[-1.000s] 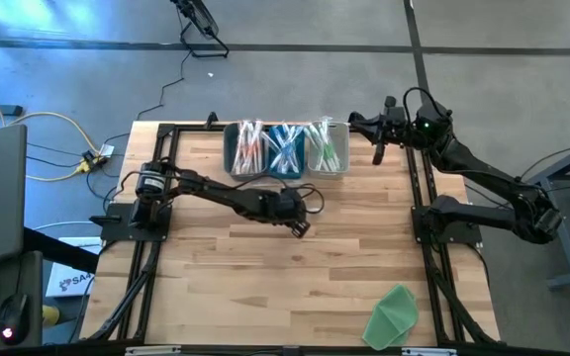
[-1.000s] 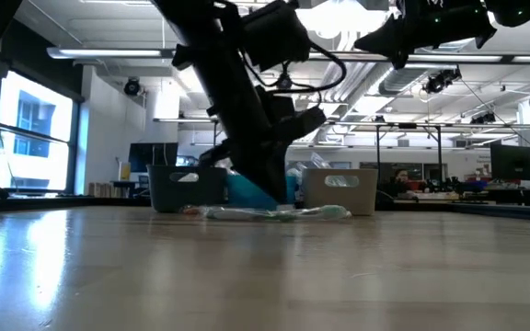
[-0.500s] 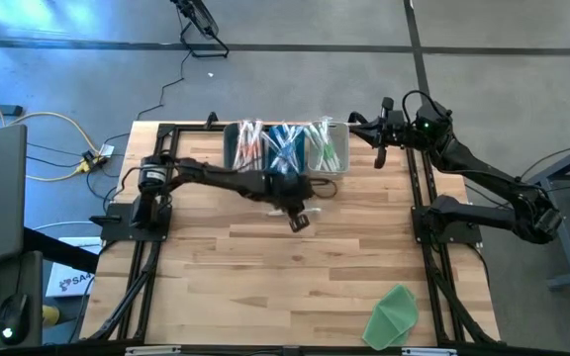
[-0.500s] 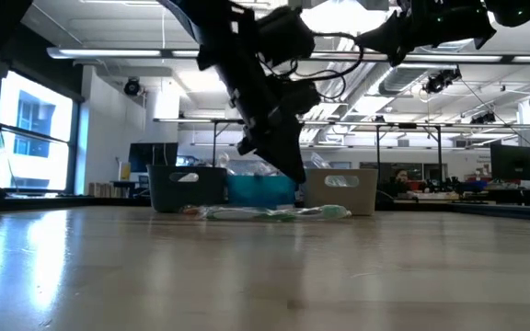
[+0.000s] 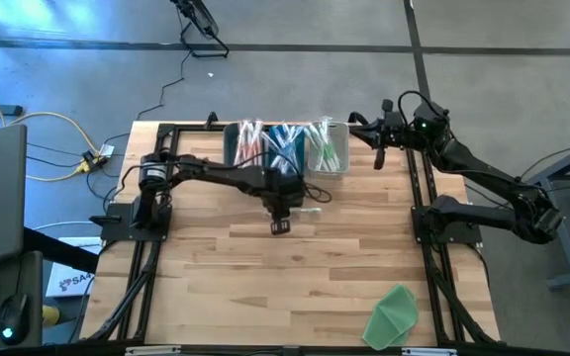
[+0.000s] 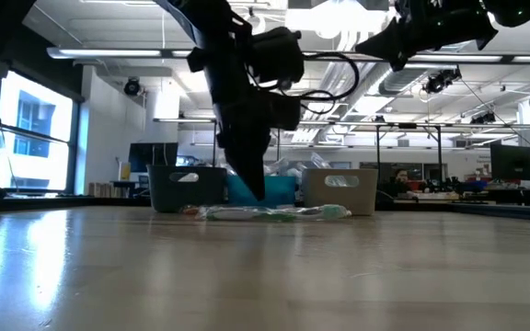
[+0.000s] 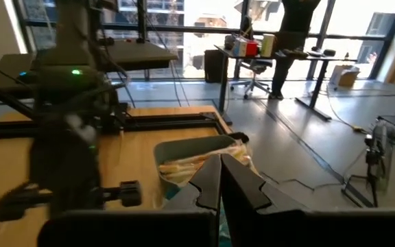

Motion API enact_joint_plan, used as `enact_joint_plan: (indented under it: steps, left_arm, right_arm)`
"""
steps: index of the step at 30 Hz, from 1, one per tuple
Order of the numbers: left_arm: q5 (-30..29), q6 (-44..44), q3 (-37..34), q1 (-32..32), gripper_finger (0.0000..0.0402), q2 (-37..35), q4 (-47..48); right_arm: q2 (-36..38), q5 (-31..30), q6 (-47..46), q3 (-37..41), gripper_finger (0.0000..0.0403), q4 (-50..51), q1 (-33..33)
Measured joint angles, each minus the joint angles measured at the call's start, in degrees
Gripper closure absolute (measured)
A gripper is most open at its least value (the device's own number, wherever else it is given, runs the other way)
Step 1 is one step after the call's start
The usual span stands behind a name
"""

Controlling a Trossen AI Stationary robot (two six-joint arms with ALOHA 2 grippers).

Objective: Pick & Place Toothbrushes
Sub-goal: Put the green toothbrush into the white bin

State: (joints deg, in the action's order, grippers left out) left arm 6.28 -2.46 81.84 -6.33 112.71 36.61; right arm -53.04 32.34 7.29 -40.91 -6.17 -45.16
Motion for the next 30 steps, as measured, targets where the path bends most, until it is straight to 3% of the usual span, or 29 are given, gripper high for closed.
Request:
enact_joint_plan:
  steps: [6, 15, 20, 25, 30]
  left_arm:
    - [1.7, 0.8, -2.6, 1.3, 0.0401, 0.0, -4.1]
    - [3.7, 3.3, -4.7, 1.0, 0.0401, 0.0, -3.8]
    - [4.2, 5.7, -5.4, 0.2, 0.0401, -0.1, -3.6]
    - [5.7, 4.6, -11.0, 0.3, 0.0401, -3.2, -5.6]
    - [2.6, 1.6, -18.6, 0.3, 0.0402, -9.2, -11.2]
  right_arm:
    - [0.0, -3.4, -0.1, 0.0, 0.04, 0.0, 0.0]
    - [0.0, -4.4, -3.1, 0.0, 0.04, 0.0, 0.0]
    - [0.0, -8.2, -3.2, 0.0, 0.04, 0.0, 0.5]
    - [0.0, -10.4, -5.2, 0.0, 0.04, 0.0, 1.3]
    - [-0.3, -10.5, -6.4, 0.0, 0.04, 0.0, 1.6]
